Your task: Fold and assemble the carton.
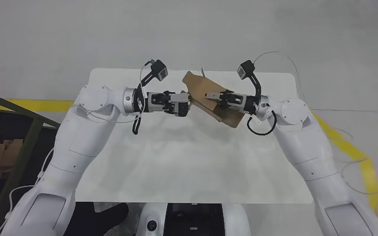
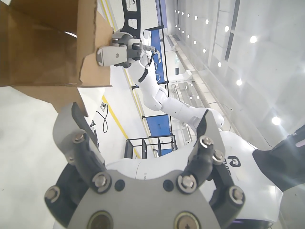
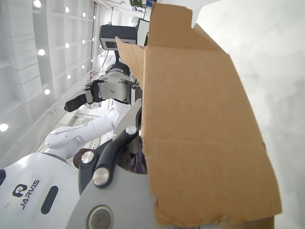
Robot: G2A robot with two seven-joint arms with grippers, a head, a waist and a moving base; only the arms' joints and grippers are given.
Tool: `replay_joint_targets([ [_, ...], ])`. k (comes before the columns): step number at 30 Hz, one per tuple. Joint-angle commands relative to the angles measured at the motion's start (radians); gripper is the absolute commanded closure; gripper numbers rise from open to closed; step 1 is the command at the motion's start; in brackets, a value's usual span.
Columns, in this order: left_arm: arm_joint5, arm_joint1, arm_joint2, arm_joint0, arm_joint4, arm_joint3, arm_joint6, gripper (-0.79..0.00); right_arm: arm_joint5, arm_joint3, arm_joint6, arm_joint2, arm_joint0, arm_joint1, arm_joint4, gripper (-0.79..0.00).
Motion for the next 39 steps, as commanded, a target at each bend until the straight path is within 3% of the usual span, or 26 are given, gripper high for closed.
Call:
replay_joint_targets([
  [1, -0.001, 0.004, -0.020, 0.009, 0.000, 0.003, 0.001, -0.785, -0.007, 0.006, 0.016, 0.005, 0.002, 0.002, 0.000, 0.000],
  [12, -0.008, 0.021, -0.087, 0.049, 0.062, 0.041, 0.065, -0.785, -0.089, -0.030, 0.154, 0.054, 0.001, 0.019, 0.025, 0.000],
  [21, -0.078, 0.022, -0.089, 0.050, 0.052, 0.124, 0.030, -0.785, -0.068, 0.004, 0.328, 0.079, 0.021, 0.025, 0.201, 0.000],
  [32, -0.026, 0.004, 0.009, -0.021, 0.036, 0.219, -0.052, -0.785, -0.053, 0.043, 0.414, 0.087, 0.048, 0.021, 0.340, 0.000],
  [39, -0.027, 0.004, 0.012, -0.023, 0.037, 0.221, -0.051, -0.785, -0.053, 0.043, 0.414, 0.087, 0.048, 0.021, 0.340, 0.000],
])
